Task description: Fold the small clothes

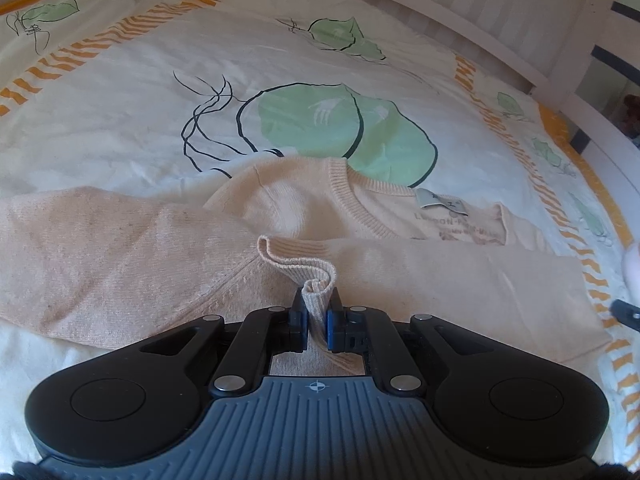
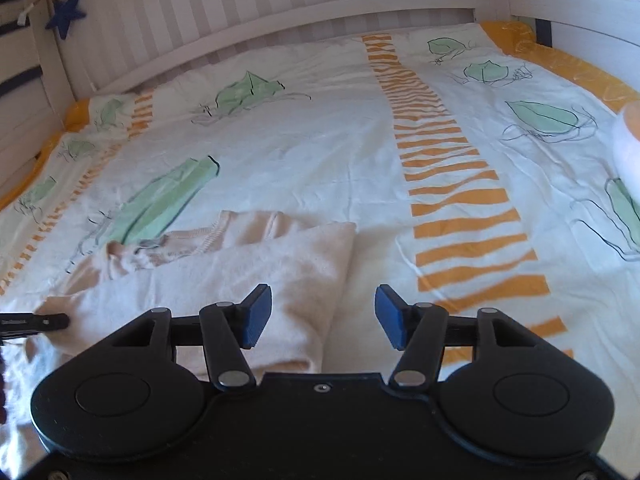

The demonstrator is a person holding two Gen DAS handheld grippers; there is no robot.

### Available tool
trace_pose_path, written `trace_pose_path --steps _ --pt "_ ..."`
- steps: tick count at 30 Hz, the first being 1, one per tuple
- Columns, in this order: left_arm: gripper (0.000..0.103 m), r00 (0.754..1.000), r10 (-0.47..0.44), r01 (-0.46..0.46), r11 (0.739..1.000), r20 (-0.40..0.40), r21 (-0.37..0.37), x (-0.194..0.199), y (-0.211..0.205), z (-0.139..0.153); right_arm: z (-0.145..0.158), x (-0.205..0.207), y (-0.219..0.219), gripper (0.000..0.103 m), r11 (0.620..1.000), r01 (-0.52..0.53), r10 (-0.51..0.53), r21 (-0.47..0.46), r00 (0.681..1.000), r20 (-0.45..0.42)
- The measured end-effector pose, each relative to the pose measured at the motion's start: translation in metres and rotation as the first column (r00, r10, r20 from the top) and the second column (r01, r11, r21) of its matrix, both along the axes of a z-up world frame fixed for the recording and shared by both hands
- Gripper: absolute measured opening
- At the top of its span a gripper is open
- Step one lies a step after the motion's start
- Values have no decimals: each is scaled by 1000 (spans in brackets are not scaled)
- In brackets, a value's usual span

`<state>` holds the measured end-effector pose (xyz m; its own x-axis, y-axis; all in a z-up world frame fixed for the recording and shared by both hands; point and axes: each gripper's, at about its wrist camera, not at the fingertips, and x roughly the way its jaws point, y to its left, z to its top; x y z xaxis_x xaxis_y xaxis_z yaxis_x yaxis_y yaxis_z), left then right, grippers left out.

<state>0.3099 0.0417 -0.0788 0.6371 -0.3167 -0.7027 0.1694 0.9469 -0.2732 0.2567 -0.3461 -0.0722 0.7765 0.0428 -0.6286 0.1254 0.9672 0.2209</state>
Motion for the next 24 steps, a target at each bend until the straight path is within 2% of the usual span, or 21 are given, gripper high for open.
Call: trace_pose_path --steps 4,5,6,9,12,15,17,19,21,24 --pt "13 1000 -18 18 1000 2 -22 -3 8 0 -34 12 1 61 1000 4 -6 -20 995 -101" --pt "20 1000 -13 13 1000 5 -21 -5 11 1 -39 5 1 61 999 -7 5 -34 997 -76" --pt "22 1000 3 -3 1000 16 -10 -8 15 3 -40 0 1 60 999 -12 9 -50 998 -61" --pt "29 996 68 -73 994 60 78 -17 24 9 -39 -8 -1 61 998 2 -6 -58 998 -56" --pt "30 993 88 -97 986 75 135 -21 32 13 -37 -9 0 63 997 2 -6 -73 999 -50" --pt "31 992 105 -115 981 67 159 -22 39 16 -33 -11 0 72 997 12 -16 -83 999 -48" --pt "32 990 123 -132 982 70 134 -27 47 17 -29 -17 -2 78 997 23 -26 -74 999 -37" --pt "40 989 136 -142 985 59 102 -33 57 17 -22 -25 -4 89 998 21 -22 -58 999 -25" --pt "55 988 148 -150 986 46 65 -41 69 16 -16 -34 -3 100 999 7 -8 -43 1000 -12" --pt "68 984 178 -179 983 25 30 -51 88 14 -7 -48 4 102 1000 -17 18 -16 1000 17"
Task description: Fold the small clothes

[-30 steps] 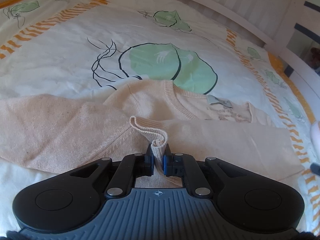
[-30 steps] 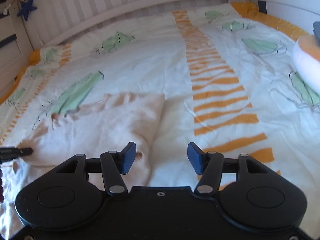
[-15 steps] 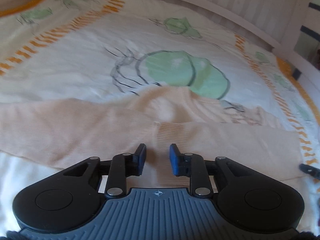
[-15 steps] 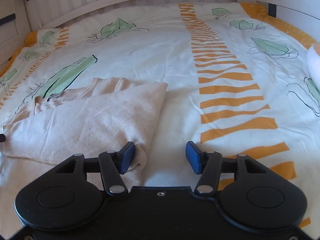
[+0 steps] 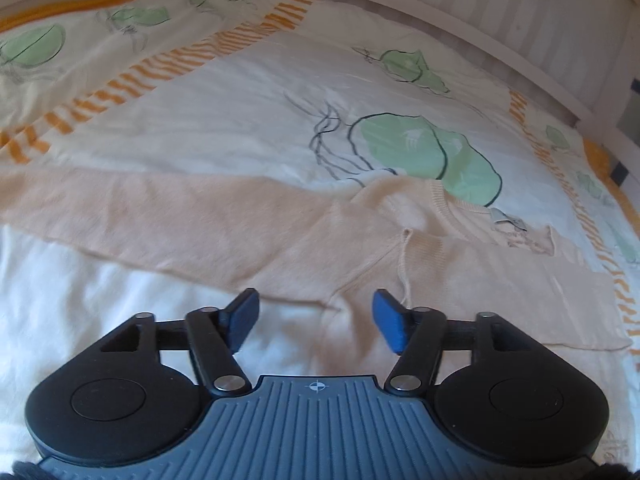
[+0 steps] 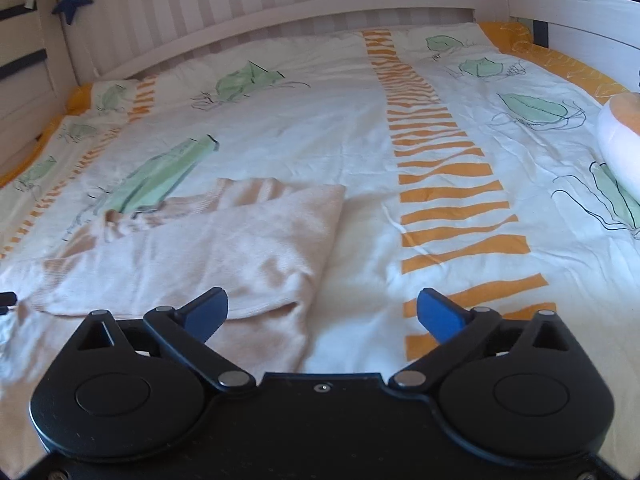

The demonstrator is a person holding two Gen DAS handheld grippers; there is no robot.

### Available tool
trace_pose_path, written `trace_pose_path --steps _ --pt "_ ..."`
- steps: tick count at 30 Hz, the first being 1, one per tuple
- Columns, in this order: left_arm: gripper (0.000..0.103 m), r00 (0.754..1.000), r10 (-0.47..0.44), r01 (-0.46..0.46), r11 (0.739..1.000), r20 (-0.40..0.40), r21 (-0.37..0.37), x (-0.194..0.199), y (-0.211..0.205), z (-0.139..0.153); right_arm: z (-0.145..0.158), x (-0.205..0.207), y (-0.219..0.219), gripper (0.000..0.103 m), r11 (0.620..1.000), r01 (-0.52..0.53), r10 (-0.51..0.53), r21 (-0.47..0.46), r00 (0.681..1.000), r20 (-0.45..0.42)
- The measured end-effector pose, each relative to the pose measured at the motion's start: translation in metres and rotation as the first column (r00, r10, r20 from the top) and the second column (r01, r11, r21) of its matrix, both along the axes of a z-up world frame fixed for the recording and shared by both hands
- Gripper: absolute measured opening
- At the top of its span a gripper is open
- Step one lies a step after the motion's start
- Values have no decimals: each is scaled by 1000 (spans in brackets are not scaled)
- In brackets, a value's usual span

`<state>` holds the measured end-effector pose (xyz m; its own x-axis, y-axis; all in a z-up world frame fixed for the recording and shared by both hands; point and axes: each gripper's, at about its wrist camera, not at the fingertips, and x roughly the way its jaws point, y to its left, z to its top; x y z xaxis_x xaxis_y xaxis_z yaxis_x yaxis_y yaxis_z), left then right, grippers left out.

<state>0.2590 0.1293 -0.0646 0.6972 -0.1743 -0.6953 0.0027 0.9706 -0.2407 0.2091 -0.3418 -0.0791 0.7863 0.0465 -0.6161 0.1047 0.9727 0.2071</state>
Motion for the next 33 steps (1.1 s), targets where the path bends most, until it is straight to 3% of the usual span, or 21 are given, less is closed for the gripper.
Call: trace_pose_path --steps 5,9,20,24,33 --pt "79 996 93 -93 995 2 -29 -14 38 6 12 -18 25 103 997 -60 58 55 998 36" --pt "84 981 194 -193 977 3 -91 -20 78 10 18 -26 47 103 989 -117 112 89 992 50" --pt "84 875 484 -475 856 -8 -206 -14 202 19 30 -30 114 103 956 -259 256 136 966 34" --pt "84 849 528 -515 824 -6 -237 -10 234 28 27 -26 136 103 945 -294 295 142 955 12" --pt "84 847 532 -505 804 0 -314 11 268 39 18 -18 175 103 926 -343 350 157 936 -20"
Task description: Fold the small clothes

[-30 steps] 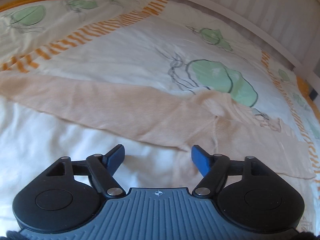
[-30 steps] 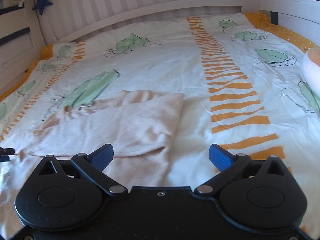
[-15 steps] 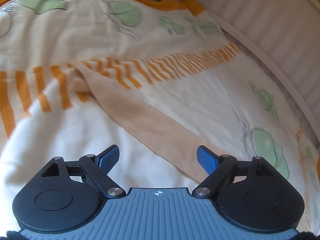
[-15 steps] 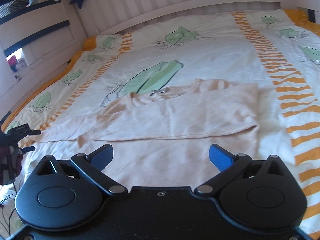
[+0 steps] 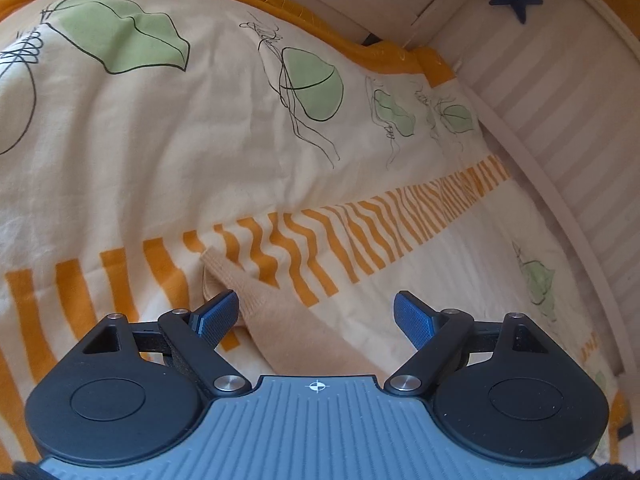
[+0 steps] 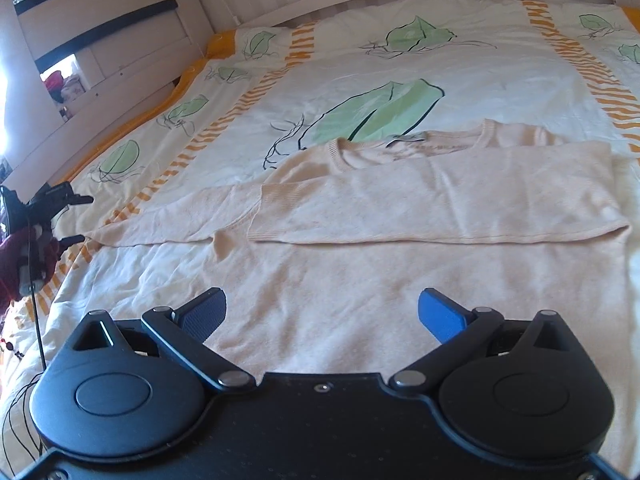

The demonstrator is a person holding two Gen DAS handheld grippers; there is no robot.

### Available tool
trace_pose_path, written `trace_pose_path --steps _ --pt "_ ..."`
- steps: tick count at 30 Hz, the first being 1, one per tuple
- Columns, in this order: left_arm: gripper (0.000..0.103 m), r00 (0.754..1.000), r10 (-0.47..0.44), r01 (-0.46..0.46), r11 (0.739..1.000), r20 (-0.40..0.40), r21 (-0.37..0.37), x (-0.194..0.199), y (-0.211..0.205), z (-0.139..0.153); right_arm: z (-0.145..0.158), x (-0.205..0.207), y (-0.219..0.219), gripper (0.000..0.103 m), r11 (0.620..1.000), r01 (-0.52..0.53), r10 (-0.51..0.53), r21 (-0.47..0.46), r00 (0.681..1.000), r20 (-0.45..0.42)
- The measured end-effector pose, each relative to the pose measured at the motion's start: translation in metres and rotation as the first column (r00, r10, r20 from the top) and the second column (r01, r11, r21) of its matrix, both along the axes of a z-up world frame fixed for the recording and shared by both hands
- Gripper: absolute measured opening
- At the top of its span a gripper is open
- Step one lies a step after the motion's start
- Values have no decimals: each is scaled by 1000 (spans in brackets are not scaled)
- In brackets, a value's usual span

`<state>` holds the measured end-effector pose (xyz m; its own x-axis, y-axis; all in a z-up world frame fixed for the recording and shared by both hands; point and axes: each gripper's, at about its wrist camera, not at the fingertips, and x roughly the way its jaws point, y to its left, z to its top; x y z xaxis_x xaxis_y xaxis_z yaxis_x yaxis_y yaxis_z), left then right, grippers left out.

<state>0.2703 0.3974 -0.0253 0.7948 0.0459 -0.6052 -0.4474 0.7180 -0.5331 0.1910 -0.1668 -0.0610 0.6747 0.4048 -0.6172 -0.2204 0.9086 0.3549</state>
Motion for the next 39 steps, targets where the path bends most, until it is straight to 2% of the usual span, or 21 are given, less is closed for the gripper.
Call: trace_pose_path --steps 9,13,14,15,17,19,22,26,29,31,33,35,36,37,39 --pt "84 998 23 -22 1000 -59 12 13 5 -16 -2 1 1 103 1000 3 -3 4 1000 -11" --pt "81 996 34 -30 999 -85 45 25 9 -22 -4 2 -1 103 1000 12 -12 -5 1000 -21" --pt "64 995 42 -37 998 -90 53 28 10 -23 -4 2 -2 103 1000 15 -15 -4 1000 -22" --pt "38 993 53 -47 997 -104 62 31 11 -24 -4 2 -2 103 1000 18 -18 -3 1000 -23" --pt "13 988 66 -56 995 -137 78 35 11 -25 -5 3 -3 103 1000 24 -24 2 999 -28" --pt "7 992 72 -60 992 -106 107 33 6 -20 -7 3 -4 103 1000 24 -24 8 999 -34" --pt "6 998 49 -42 983 -34 180 28 -12 2 -9 3 -5 103 1000 14 -14 4 999 -38" --pt "6 994 -96 76 956 60 284 24 -55 50 -12 0 -13 103 1000 21 -20 16 999 -49" --pt "4 960 -247 180 905 132 385 19 -105 92 -15 -5 -23 103 999 39 -38 24 998 -53" --pt "4 920 -356 250 853 161 458 13 -146 117 -15 -10 -31 103 998 50 -49 31 997 -52" --pt "4 864 -466 324 803 188 501 7 -193 135 -14 -14 -39 103 997 65 -63 36 997 -50" --pt "4 811 -546 385 769 210 510 0 -232 145 -14 -19 -48 103 996 80 -78 43 996 -47" --pt "4 775 -593 426 746 219 511 -2 -257 147 -14 -20 -52 103 995 88 -86 45 995 -45" --pt "4 749 -624 456 728 221 511 -4 -275 147 -13 -22 -57 103 994 98 -96 48 994 -43" --pt "4 680 -700 532 676 218 511 -9 -320 139 -11 -25 -67 103 992 117 -115 54 993 -36"
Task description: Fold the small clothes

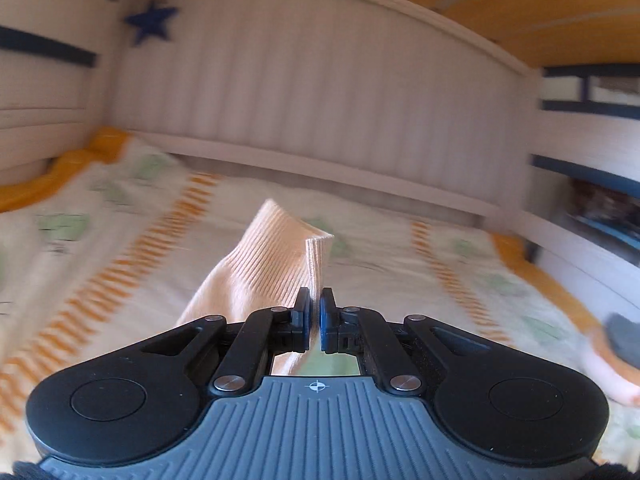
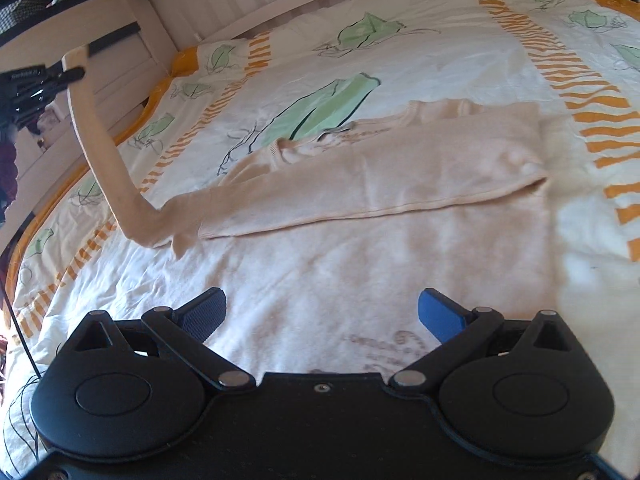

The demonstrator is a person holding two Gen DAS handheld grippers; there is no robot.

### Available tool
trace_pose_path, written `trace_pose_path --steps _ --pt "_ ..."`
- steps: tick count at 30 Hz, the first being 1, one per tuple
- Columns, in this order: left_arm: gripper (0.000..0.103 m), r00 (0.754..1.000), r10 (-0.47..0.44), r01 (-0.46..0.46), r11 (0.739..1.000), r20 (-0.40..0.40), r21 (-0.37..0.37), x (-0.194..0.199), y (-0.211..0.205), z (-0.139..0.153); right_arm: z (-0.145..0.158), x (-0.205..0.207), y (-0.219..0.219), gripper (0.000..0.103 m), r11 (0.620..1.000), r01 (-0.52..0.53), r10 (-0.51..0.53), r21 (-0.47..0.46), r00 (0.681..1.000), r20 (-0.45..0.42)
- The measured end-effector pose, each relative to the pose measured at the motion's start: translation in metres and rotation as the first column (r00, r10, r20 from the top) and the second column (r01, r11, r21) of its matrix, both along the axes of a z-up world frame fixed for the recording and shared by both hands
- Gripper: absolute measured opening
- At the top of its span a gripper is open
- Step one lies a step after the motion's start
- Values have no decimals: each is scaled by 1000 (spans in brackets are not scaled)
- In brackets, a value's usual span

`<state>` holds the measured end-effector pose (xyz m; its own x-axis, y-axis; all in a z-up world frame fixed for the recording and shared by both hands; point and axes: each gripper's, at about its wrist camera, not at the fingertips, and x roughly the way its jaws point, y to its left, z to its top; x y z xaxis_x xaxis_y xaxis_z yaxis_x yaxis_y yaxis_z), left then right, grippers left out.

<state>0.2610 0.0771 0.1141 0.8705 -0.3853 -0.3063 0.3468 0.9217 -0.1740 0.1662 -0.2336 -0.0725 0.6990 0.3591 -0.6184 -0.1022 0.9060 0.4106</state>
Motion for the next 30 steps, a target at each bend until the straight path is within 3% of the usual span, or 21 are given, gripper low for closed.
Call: trace_pose_path --steps 4,11,13,15,17,22,26,28,30 --pt "4 988 -150 151 988 -36 14 -7 -80 -29 4 -7 -20 103 999 45 -45 12 999 15" --pt "5 921 -328 339 941 -210 20 -12 -185 -106 4 -14 -51 103 992 121 -122 25 992 15" --pt "9 893 -372 389 921 -252 18 -13 -201 -120 4 -15 -57 103 990 138 -138 22 990 12" --pt "32 877 -401 423 906 -264 28 -23 -195 -127 4 -15 -62 103 988 150 -151 22 989 10" --pt "33 875 -418 440 897 -243 44 -33 -190 -130 4 -14 -66 103 987 158 -159 25 987 14" --pt "35 912 -345 381 913 -222 147 -56 -157 -140 8 -3 -69 103 989 140 -142 38 988 62" --pt "36 938 -202 265 942 -282 205 -53 -114 -149 5 19 -66 102 991 106 -112 87 992 66" --pt "36 935 -138 211 957 -326 200 -48 -92 -159 -1 31 -63 86 988 90 -95 126 995 37" --pt "36 925 -69 151 969 -375 195 -45 -70 -168 -11 43 -60 78 986 89 -88 138 996 -11"
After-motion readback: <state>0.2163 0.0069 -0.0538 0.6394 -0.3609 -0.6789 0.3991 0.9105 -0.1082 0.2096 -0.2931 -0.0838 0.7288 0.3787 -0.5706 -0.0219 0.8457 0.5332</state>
